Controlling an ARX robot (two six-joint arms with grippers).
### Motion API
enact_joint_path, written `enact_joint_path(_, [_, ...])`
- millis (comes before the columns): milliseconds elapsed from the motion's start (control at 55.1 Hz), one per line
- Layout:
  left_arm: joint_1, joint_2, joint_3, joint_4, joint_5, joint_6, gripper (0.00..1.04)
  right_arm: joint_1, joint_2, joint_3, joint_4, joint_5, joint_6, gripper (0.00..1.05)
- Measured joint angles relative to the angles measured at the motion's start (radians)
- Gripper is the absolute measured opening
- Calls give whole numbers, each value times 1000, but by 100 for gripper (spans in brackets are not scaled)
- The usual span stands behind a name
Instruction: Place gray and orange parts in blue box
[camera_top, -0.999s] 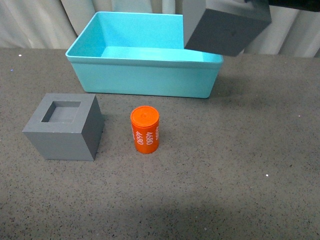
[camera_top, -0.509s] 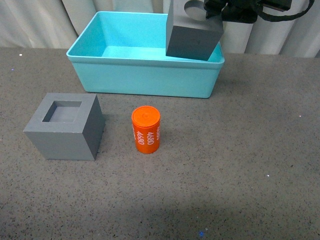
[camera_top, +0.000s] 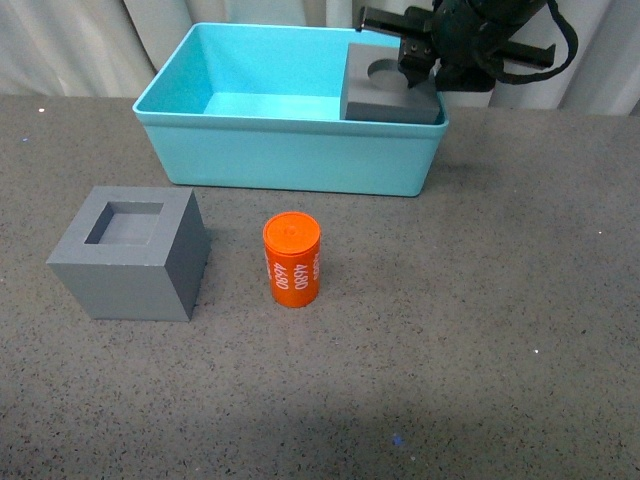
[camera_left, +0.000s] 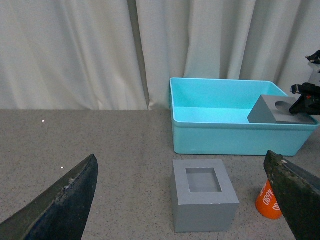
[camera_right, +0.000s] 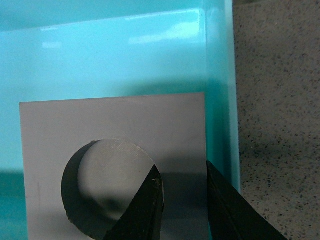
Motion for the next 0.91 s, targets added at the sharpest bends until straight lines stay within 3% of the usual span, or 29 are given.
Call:
enact_joint_path(145, [0,0,0,0,0,0,98,-3,23,22,-23,3,2,18])
enact_joint_path(345, [0,0,0,0,0,0,98,-2,-20,-30,67,5,3,50])
enact_joint_path(636, [0,0,0,0,0,0,98,16,-339,-359,337,75,-85,96])
enact_joint_path(908, [0,0,0,0,0,0,98,23,-682,-859,691,230,-329,95])
